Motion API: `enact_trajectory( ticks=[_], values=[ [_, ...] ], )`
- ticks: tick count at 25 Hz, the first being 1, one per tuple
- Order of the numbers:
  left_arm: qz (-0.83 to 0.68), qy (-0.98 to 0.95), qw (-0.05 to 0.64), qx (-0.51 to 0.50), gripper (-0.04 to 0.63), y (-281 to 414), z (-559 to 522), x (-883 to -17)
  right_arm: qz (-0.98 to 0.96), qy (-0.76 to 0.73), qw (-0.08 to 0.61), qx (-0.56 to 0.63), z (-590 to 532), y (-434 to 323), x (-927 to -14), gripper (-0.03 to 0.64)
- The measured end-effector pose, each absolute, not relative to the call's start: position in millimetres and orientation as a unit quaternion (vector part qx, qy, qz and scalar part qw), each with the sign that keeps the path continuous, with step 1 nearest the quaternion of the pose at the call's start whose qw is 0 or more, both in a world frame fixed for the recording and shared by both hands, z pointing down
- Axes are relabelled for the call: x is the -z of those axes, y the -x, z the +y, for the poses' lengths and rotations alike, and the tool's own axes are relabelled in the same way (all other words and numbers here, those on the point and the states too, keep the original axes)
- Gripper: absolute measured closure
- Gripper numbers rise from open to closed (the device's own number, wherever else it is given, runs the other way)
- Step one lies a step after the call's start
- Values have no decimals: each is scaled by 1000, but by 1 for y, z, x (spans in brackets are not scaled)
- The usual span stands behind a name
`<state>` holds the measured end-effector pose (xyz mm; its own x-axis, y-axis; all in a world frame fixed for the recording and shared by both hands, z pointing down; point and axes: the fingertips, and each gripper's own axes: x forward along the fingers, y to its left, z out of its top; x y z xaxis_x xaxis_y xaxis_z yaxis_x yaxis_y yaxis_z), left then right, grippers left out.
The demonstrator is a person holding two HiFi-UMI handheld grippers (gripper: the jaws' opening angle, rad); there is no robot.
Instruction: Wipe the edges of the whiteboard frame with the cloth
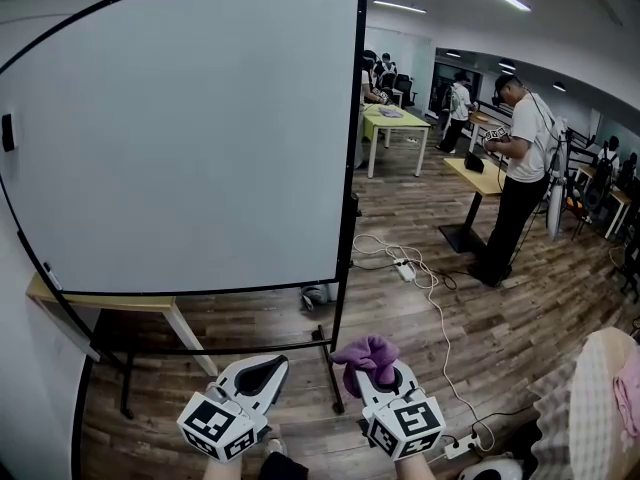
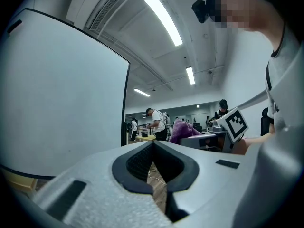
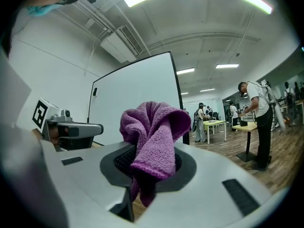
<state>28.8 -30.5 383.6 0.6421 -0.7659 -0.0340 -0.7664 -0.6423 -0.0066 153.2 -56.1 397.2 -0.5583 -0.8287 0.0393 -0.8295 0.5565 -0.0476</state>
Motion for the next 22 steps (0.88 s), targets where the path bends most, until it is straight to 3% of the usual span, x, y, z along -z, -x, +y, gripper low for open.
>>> enact_trajectory(
  ticks=[22],
  values=[
    [414,910,30,-10,578,6,-122,-364,-867,-498,0,-17,-137,-121,-374,548]
  ],
)
